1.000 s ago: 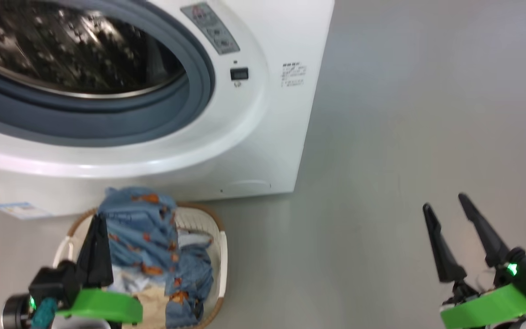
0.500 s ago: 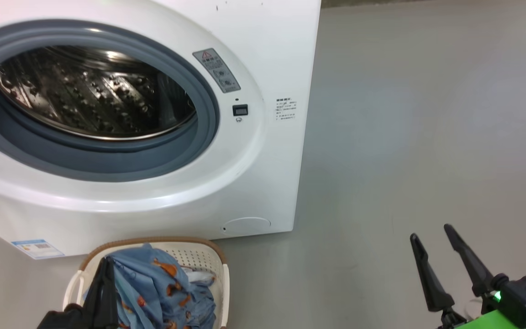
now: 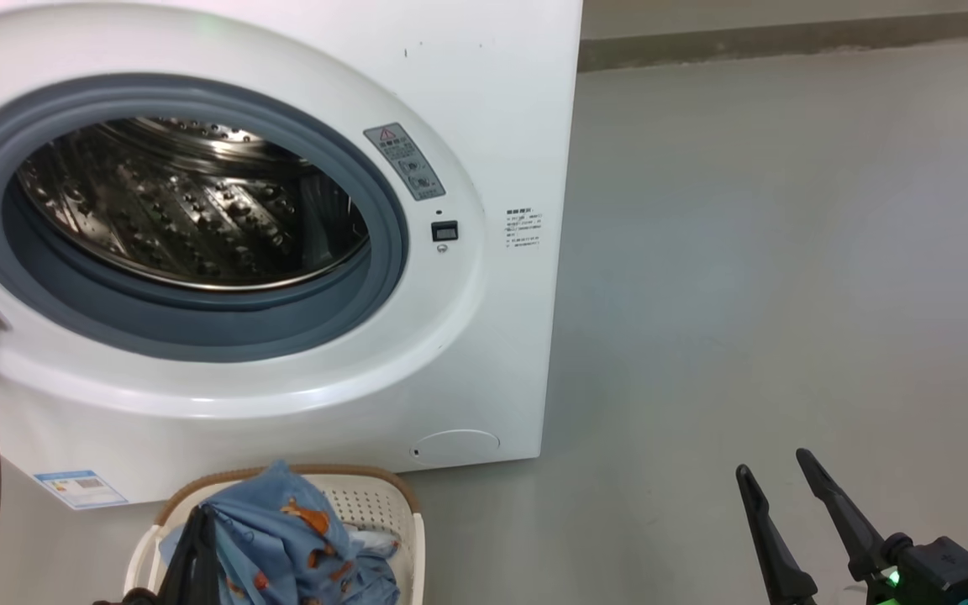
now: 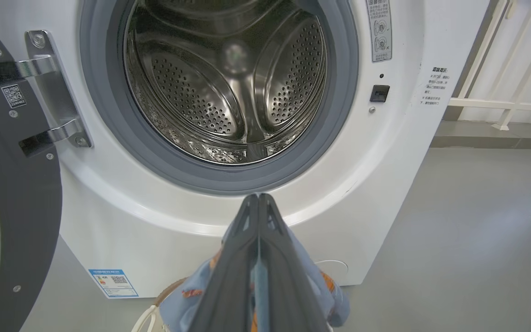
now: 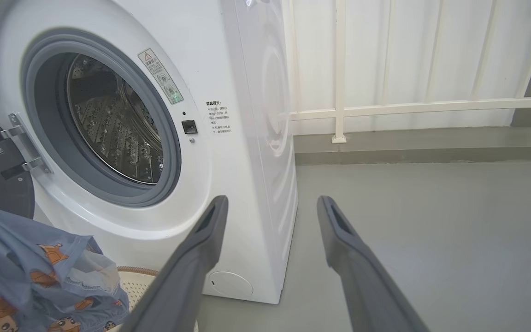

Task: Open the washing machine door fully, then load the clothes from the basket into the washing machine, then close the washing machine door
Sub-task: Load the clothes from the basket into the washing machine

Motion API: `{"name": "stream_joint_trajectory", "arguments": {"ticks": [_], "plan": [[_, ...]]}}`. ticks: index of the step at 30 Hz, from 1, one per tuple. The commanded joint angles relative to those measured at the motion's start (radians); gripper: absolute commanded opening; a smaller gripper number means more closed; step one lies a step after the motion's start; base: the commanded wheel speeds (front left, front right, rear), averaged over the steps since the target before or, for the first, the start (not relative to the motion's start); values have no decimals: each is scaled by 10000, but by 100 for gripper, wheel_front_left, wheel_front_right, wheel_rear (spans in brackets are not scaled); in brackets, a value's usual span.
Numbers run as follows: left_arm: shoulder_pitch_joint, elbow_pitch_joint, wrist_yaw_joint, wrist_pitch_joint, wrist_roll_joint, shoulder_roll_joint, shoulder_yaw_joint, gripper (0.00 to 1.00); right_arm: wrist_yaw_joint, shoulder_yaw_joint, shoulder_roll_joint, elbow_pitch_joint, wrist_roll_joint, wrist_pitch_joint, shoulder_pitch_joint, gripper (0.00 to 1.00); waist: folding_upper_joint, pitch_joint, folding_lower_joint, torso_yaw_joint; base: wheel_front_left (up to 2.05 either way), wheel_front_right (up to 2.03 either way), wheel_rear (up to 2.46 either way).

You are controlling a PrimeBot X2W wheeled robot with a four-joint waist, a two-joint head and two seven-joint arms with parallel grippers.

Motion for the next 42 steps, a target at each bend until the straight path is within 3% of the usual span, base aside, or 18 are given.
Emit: {"name": "stream_joint_trajectory", "arguments": {"ticks": [1,28,42], "plan": [[-155,-344,37,-4,-52,142,279,0,62,268,-58,-212,-140,-48,-116,100,0,-71,1,2,0,0,0],[-538,-107,98,29,-216,211,40,0,62,236,-19,-235,-167,-48,-129,100,0,-1,1,-13,0,0,0],[-2392,1320,-104,24,-610,219,134,0,62,263,-176,-355,-71,-48,-428,100,0,715,1,-118,0,0,0]]}}
